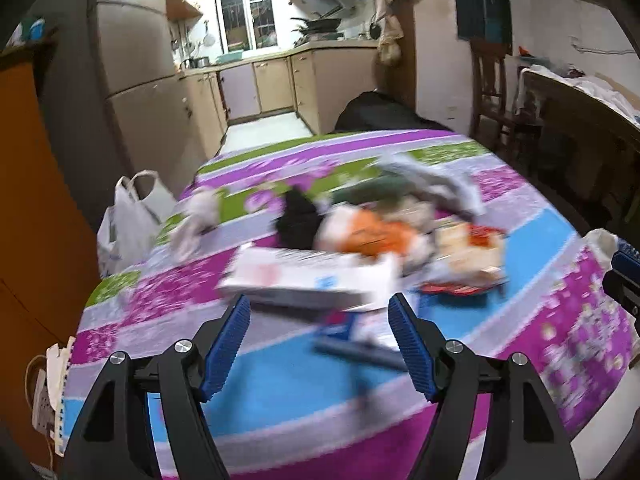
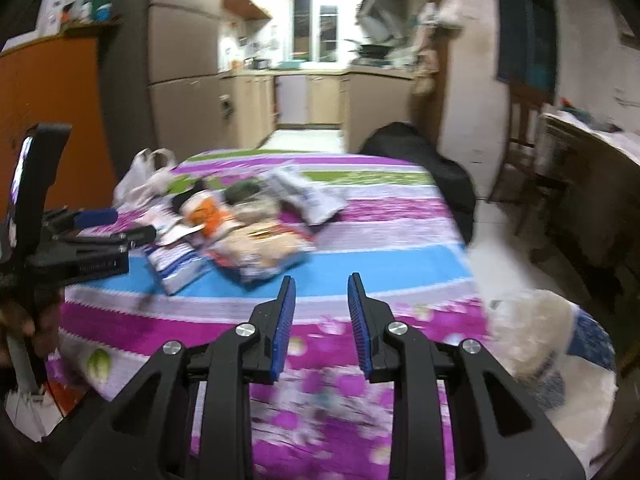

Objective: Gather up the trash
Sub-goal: 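Grasp the white medicine box with the left gripper while the right grasps the blue-white box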

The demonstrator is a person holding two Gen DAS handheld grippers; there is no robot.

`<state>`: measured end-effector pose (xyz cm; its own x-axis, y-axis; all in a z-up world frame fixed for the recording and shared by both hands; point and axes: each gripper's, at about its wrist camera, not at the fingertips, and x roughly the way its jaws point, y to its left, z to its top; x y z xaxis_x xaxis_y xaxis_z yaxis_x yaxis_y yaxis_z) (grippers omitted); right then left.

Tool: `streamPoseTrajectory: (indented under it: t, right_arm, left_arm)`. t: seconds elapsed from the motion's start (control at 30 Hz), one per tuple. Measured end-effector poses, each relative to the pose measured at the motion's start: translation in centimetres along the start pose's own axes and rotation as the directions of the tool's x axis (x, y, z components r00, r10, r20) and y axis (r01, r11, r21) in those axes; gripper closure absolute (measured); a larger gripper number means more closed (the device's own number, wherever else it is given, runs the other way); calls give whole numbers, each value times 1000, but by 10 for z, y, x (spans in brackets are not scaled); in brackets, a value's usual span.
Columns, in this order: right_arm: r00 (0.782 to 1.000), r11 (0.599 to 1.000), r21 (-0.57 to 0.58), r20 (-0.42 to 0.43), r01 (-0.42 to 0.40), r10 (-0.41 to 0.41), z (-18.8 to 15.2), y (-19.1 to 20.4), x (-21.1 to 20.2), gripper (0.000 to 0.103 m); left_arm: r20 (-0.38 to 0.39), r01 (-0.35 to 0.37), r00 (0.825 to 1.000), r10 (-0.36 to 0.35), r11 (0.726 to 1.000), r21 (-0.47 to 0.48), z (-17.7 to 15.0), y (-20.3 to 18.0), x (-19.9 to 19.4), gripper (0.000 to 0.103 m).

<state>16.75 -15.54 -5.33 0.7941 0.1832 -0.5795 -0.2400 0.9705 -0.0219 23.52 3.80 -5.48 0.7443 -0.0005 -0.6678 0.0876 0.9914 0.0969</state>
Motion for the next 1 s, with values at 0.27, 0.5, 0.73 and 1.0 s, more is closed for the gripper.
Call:
streamPoseTrajectory:
  t: [0.27, 0.5, 0.73, 1.0]
  right_arm:
    - [944, 944, -91, -127, -318, 306, 13, 54, 35, 36]
    - [891, 899, -120, -238, -422, 387, 27, 79, 80, 24]
    - [838, 854, -148, -332, -500, 433, 44, 93, 118, 24]
    - [822, 825, -194, -356, -530, 445, 48, 96, 130, 47]
  left_arm:
    - [-10, 198, 977, -211, 896, 398, -7, 59, 13, 25]
    - [-146, 397, 909, -390, 709, 582, 14, 70, 46, 24]
    - [-270, 467, 874, -403, 546, 696, 24, 48, 87, 24]
    - [-287, 492, 855, -432, 503, 710, 20, 47, 92, 39]
